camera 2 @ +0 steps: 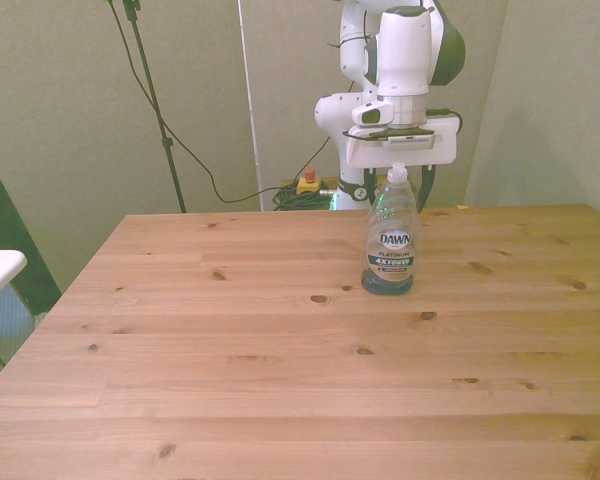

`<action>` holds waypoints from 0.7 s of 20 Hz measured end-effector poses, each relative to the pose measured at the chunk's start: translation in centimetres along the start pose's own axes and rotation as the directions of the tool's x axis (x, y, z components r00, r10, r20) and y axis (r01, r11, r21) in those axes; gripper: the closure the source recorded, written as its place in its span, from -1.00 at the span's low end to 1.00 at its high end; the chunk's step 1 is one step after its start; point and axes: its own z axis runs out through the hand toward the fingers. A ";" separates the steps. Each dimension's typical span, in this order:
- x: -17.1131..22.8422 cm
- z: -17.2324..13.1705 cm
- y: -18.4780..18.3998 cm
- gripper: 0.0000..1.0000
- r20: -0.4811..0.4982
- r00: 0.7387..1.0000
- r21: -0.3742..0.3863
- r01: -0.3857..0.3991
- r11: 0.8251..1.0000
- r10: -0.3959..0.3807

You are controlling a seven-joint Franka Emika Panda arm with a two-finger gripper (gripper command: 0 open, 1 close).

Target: Knock down the dish soap

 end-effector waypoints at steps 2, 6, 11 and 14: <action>0.0 0.0 0.0 -1.00 0.001 1.000 -0.001 0.000 1.000 0.000; 0.1 -0.3 -0.3 1.00 -0.008 1.000 0.004 -0.011 1.000 0.011; -0.3 -2.2 -1.8 1.00 -0.079 0.996 0.027 -0.035 0.999 0.037; -0.3 -3.4 -2.5 1.00 -0.122 0.991 0.028 -0.054 0.998 0.057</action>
